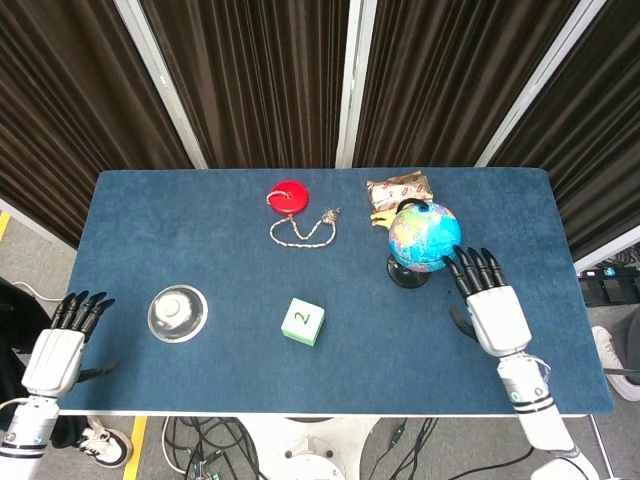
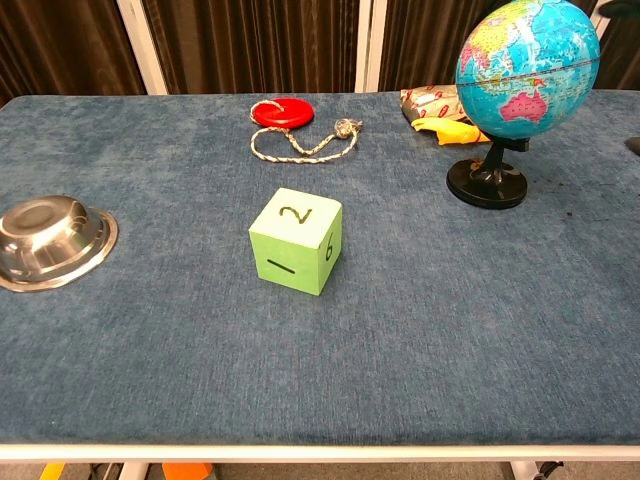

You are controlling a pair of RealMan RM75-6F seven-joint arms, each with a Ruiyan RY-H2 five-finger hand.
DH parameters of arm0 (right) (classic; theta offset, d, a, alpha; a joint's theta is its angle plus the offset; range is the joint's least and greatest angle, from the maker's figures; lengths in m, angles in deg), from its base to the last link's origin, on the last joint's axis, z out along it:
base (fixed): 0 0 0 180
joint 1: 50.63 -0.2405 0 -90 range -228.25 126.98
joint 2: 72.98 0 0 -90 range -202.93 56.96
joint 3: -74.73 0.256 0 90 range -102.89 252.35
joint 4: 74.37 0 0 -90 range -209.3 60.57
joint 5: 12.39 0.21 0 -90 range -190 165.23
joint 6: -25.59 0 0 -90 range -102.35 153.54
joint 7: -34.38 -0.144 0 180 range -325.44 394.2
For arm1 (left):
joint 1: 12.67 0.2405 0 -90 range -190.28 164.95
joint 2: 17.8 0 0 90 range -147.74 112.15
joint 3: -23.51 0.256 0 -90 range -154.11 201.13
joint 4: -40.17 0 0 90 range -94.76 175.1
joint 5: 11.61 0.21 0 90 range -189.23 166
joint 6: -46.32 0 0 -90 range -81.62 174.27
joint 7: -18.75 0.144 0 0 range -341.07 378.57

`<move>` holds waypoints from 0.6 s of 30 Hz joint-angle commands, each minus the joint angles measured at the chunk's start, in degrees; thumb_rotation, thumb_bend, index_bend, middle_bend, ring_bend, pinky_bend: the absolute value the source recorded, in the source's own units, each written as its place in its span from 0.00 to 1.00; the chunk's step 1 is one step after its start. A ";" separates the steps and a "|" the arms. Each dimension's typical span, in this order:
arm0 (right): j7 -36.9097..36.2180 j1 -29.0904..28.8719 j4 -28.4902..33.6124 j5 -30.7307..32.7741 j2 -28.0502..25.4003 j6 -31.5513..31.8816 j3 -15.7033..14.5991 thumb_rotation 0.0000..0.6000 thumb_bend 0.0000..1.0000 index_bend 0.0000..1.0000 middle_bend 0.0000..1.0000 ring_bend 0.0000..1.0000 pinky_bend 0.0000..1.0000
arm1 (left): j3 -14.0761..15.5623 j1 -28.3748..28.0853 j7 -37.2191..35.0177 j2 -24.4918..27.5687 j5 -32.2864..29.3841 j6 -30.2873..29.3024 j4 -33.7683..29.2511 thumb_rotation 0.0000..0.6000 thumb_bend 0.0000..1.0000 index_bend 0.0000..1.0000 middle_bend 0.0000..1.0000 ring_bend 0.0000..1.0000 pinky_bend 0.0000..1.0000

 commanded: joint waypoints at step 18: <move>5.02 -1.48 0.30 12.76 0.62 -3.16 2.40 1.00 0.20 0.00 0.00 0.00 0.00 | 0.04 -0.12 0.00 -0.10 -0.19 0.51 0.05 1.00 0.00 0.15 0.09 0.02 0.05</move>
